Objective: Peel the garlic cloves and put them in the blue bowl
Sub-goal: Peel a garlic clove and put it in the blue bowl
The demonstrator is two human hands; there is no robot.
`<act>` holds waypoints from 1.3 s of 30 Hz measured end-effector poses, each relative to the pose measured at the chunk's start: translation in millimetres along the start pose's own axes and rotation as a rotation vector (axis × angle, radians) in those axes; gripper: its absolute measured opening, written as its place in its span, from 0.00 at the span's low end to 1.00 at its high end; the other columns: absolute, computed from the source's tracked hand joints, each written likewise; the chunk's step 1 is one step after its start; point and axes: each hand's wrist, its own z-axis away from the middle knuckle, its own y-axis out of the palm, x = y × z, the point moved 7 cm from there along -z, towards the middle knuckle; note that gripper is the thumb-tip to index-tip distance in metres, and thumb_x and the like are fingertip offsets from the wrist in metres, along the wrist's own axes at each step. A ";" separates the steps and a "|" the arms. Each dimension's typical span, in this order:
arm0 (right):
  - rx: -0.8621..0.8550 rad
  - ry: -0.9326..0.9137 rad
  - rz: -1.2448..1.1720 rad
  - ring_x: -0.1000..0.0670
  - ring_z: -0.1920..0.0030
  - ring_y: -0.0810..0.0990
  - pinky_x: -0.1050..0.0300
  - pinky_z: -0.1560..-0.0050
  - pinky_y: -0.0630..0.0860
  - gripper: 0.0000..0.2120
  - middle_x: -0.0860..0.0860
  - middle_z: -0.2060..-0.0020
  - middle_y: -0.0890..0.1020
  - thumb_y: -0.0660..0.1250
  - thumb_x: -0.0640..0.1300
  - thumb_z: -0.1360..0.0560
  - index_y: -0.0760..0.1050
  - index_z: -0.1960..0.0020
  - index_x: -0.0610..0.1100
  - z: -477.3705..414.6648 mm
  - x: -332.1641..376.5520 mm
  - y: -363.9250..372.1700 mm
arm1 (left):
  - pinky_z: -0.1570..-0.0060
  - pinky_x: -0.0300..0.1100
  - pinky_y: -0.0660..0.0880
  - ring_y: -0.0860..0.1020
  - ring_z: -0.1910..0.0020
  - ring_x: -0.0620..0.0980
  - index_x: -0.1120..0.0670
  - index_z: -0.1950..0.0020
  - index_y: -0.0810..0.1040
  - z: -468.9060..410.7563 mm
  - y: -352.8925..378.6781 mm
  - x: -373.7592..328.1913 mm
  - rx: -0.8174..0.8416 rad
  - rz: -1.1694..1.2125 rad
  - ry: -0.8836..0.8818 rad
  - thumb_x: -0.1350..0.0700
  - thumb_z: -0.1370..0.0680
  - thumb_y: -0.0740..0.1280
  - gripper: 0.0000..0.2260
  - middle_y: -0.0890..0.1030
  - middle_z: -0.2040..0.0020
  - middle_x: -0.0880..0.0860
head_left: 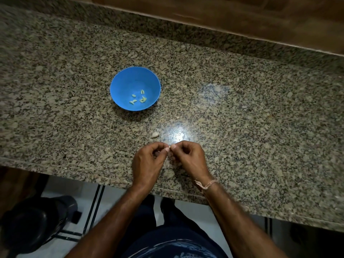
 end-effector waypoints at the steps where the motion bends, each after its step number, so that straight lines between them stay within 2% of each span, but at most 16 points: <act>1: -0.007 -0.029 0.034 0.47 0.64 0.84 0.58 0.64 0.81 0.09 0.43 0.63 0.86 0.73 0.45 0.20 0.84 0.54 0.39 -0.2 1.7 -1.3 | 0.57 0.47 0.82 0.81 0.57 0.39 0.47 0.46 0.86 0.0 -1.8 -3.1 -0.011 -0.022 0.019 0.50 0.21 0.74 0.06 0.85 0.54 0.41; 5: -0.019 -0.105 0.154 0.48 0.61 0.85 0.55 0.59 0.84 0.08 0.49 0.63 0.85 0.73 0.46 0.20 0.83 0.55 0.43 -1.6 4.1 -4.5 | 0.62 0.41 0.79 0.80 0.60 0.37 0.47 0.47 0.86 0.5 -5.3 -16.3 -0.025 -0.114 0.110 0.50 0.21 0.74 0.04 0.84 0.56 0.41; 9: -0.037 -0.160 0.258 0.52 0.64 0.83 0.59 0.62 0.81 0.08 0.52 0.66 0.84 0.72 0.48 0.20 0.83 0.56 0.46 -1.0 9.0 -5.9 | 0.63 0.40 0.78 0.80 0.61 0.37 0.47 0.48 0.86 0.2 -6.1 -18.0 -0.007 -0.104 0.112 0.51 0.22 0.73 0.04 0.84 0.58 0.41; 15: -0.048 -0.207 0.330 0.60 0.69 0.78 0.68 0.67 0.72 0.09 0.56 0.69 0.81 0.72 0.48 0.21 0.82 0.57 0.47 1.3 15.8 -7.8 | 0.57 0.45 0.83 0.82 0.57 0.38 0.47 0.47 0.87 -2.8 -6.2 -15.8 0.067 -0.044 0.105 0.50 0.22 0.74 0.05 0.85 0.56 0.41; 20: -0.039 -0.240 0.352 0.63 0.69 0.77 0.71 0.68 0.71 0.08 0.59 0.70 0.78 0.73 0.47 0.20 0.82 0.57 0.47 4.7 22.4 -8.5 | 0.55 0.49 0.83 0.83 0.56 0.39 0.46 0.47 0.87 -4.9 -5.9 -15.9 0.130 -0.002 0.129 0.50 0.22 0.74 0.05 0.86 0.55 0.40; 25: -0.041 -0.256 0.352 0.63 0.69 0.77 0.71 0.68 0.70 0.08 0.59 0.71 0.77 0.73 0.46 0.20 0.81 0.58 0.49 6.5 24.7 -10.4 | 0.55 0.51 0.83 0.83 0.56 0.41 0.45 0.47 0.87 -7.4 -5.4 -16.5 0.172 -0.003 0.139 0.50 0.22 0.74 0.05 0.86 0.56 0.40; 30: -0.029 -0.260 0.387 0.60 0.71 0.75 0.69 0.69 0.70 0.08 0.58 0.71 0.78 0.73 0.47 0.20 0.81 0.58 0.48 5.8 20.6 -10.6 | 0.58 0.48 0.83 0.82 0.58 0.40 0.47 0.48 0.87 -6.4 -3.9 -19.6 0.151 -0.036 0.149 0.51 0.22 0.73 0.05 0.85 0.58 0.41; 35: 0.019 -0.225 0.351 0.60 0.70 0.75 0.67 0.67 0.72 0.10 0.55 0.69 0.79 0.71 0.46 0.19 0.81 0.58 0.46 5.9 16.0 -9.4 | 0.61 0.41 0.80 0.81 0.59 0.40 0.49 0.50 0.86 -3.9 -1.8 -18.0 0.123 -0.041 0.135 0.52 0.22 0.74 0.03 0.83 0.59 0.43; 37: 0.057 -0.146 0.241 0.57 0.68 0.77 0.63 0.65 0.75 0.10 0.52 0.67 0.82 0.70 0.46 0.19 0.81 0.58 0.45 5.0 11.0 -7.3 | 0.63 0.36 0.76 0.81 0.60 0.40 0.49 0.51 0.85 -4.4 -0.9 -17.8 0.123 -0.018 0.102 0.50 0.22 0.74 0.05 0.83 0.60 0.44; 39: 0.097 -0.034 0.061 0.55 0.66 0.78 0.61 0.64 0.76 0.11 0.50 0.66 0.82 0.68 0.46 0.17 0.81 0.57 0.43 5.4 5.5 -4.1 | 0.63 0.35 0.77 0.81 0.60 0.41 0.49 0.53 0.85 -5.1 0.1 -16.2 0.123 -0.007 0.077 0.47 0.23 0.73 0.06 0.83 0.61 0.44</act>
